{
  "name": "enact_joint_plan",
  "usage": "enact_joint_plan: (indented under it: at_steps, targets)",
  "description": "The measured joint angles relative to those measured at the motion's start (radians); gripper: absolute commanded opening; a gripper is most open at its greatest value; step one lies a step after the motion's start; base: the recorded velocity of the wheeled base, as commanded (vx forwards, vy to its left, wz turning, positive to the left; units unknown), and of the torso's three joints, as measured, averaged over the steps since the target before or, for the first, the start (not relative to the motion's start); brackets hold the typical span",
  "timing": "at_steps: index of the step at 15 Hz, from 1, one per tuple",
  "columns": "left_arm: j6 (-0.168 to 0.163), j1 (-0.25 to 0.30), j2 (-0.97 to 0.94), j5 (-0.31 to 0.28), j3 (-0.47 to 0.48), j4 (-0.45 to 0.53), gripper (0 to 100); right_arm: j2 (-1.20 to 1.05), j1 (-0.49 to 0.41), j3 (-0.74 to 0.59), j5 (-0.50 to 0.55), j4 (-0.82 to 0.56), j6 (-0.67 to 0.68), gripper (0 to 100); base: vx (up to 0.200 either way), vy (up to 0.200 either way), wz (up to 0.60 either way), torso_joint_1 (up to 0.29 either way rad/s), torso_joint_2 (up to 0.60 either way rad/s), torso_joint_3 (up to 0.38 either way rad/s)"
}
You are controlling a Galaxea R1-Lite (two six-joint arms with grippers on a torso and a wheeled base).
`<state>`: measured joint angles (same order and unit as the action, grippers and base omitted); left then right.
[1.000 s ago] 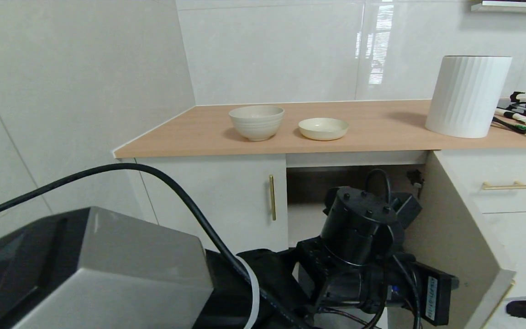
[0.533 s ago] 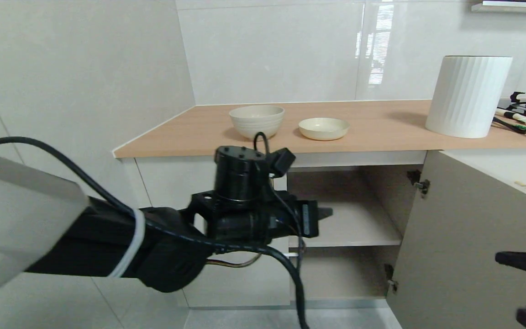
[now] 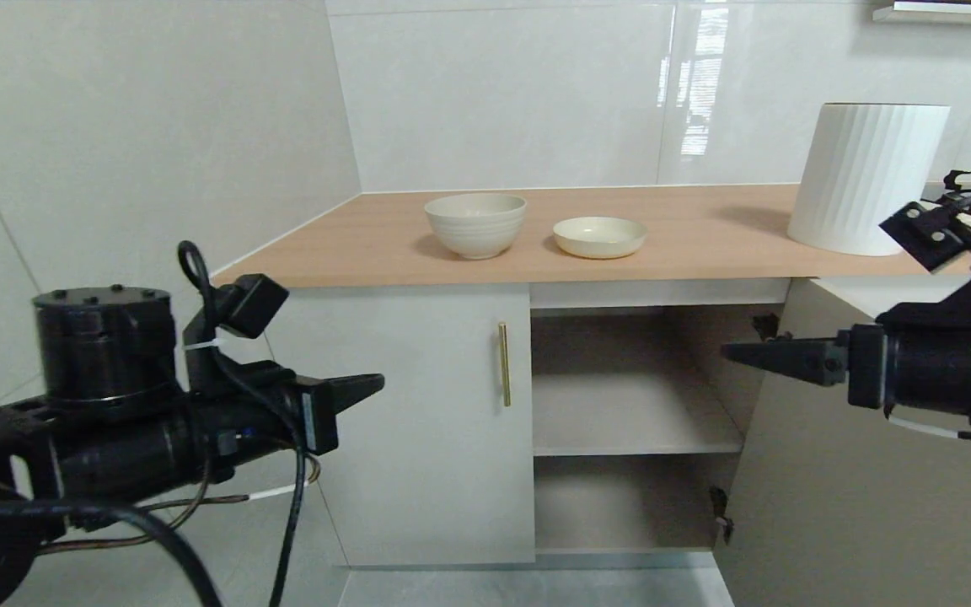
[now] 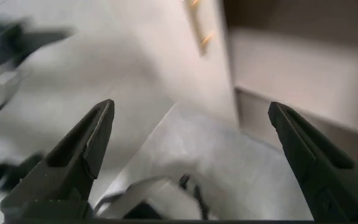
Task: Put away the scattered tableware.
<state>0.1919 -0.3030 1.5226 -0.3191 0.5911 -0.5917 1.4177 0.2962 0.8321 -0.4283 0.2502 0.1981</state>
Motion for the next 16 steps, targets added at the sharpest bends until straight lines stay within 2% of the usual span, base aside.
enact_joint_plan:
  at_steps: [2, 4, 7, 8, 10, 12, 14, 16]
  targets:
    - [-0.003, 0.035, -0.07, 0.0, -0.048, 0.017, 100, 0.072, -0.006, 0.079, 0.037, -0.053, 0.003, 100, 0.0, 0.0, 0.0, 0.0, 0.0, 0.0]
    - [0.0, 0.042, -0.108, -0.012, -0.066, 0.015, 100, 0.111, -0.007, 0.101, 0.049, -0.061, 0.015, 100, 0.0, 0.0, 0.0, 0.0, 0.0, 0.0]
    - [0.001, 0.042, -0.179, -0.101, -0.089, 0.031, 100, 0.099, -0.003, 0.091, 0.053, -0.074, 0.024, 100, 0.0, 0.0, 0.0, 0.0, 0.0, 0.0]
    - [0.008, 0.041, -0.213, -0.116, -0.088, 0.073, 100, 0.078, 0.011, 0.083, 0.053, -0.08, 0.025, 100, 0.0, 0.0, 0.0, 0.0, 0.0, 0.0]
    - [0.04, 0.041, -0.275, -0.119, -0.021, 0.232, 100, 0.042, 0.061, 0.081, 0.08, -0.099, 0.027, 100, 0.0, 0.0, 0.0, 0.0, 0.0, 0.0]
    - [0.074, 0.041, -0.333, -0.114, 0.087, 0.396, 100, 0.025, 0.103, 0.095, 0.174, -0.14, 0.028, 100, 0.0, 0.0, 0.0, 0.0, 0.0, 0.0]
    - [0.102, 0.041, -0.374, -0.108, 0.2, 0.506, 100, 0.024, 0.128, 0.118, 0.255, -0.164, 0.028, 100, 0.0, 0.0, 0.0, 0.0, 0.0, 0.0]
    - [0.109, 0.041, -0.397, -0.103, 0.246, 0.548, 100, 0.022, 0.135, 0.127, 0.259, -0.164, 0.027, 100, 0.0, 0.0, 0.0, 0.0, 0.0, 0.0]
